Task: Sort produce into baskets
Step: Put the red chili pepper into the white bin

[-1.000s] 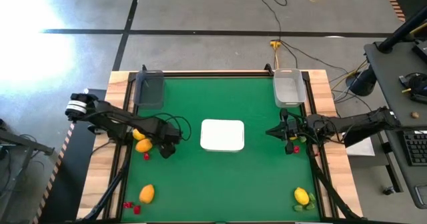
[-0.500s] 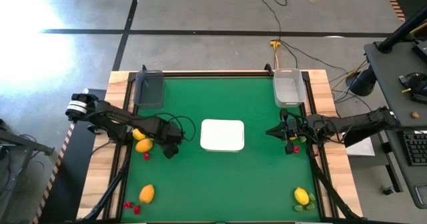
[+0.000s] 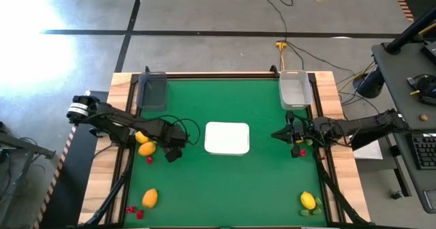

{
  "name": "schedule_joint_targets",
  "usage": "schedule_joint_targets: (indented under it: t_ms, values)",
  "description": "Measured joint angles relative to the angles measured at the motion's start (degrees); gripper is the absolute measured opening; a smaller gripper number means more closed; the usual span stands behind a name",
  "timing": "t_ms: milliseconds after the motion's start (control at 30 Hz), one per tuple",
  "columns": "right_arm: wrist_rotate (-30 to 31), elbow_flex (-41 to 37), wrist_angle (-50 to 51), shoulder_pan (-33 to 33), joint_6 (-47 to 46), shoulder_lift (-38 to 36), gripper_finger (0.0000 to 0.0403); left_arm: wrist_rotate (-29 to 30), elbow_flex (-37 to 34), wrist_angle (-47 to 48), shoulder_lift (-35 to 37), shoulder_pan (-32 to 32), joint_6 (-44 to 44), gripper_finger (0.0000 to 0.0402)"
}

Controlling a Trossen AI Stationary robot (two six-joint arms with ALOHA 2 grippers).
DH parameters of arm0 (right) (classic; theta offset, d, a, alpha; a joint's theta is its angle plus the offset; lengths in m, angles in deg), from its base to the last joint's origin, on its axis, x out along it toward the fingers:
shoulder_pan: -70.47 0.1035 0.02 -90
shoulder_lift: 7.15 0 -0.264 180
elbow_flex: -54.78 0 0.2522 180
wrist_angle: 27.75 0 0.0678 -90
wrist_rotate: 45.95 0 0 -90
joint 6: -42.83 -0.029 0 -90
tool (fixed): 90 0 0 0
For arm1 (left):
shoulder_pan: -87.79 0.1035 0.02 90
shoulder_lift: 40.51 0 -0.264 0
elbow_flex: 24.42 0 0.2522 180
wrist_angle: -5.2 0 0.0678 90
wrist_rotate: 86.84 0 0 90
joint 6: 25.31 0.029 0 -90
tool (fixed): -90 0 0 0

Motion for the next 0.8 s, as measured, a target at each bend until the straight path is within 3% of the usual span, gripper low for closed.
schedule_joint_targets:
  t_ms: [267,800]
  values:
    - [0.0,0.0,0.0,0.0,0.0,0.0,0.0013,0.2,-2.2,-0.1,0.0,0.0,2.0,0.0202]
    - [0.0,0.0,0.0,0.0,0.0,0.0,0.0013,-0.5,-5.0,-4.5,-1.6,-0.1,1.6,0.0179]
